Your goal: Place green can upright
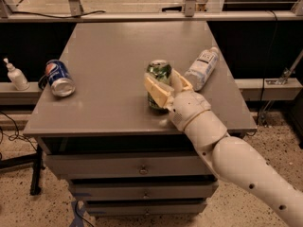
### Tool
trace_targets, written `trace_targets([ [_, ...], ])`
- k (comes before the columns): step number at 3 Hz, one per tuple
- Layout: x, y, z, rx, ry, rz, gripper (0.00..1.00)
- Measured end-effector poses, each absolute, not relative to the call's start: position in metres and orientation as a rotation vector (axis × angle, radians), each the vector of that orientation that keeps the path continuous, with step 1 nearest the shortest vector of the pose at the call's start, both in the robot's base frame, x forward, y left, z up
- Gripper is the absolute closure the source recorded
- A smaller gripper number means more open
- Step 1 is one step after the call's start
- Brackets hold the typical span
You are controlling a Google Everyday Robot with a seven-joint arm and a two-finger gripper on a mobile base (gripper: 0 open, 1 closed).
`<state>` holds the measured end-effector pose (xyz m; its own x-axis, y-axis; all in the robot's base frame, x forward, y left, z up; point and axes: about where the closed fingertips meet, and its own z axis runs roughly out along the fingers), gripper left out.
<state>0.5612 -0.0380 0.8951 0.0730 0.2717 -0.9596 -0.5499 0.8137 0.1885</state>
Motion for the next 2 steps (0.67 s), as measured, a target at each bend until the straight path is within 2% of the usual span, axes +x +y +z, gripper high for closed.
trace_targets([
  [1,0.547,-0.047,0.906,-0.254,1.366,0.605,0.10],
  [2,0.535,-0.055,0.917,-0.261,1.364,0.584,0.00],
])
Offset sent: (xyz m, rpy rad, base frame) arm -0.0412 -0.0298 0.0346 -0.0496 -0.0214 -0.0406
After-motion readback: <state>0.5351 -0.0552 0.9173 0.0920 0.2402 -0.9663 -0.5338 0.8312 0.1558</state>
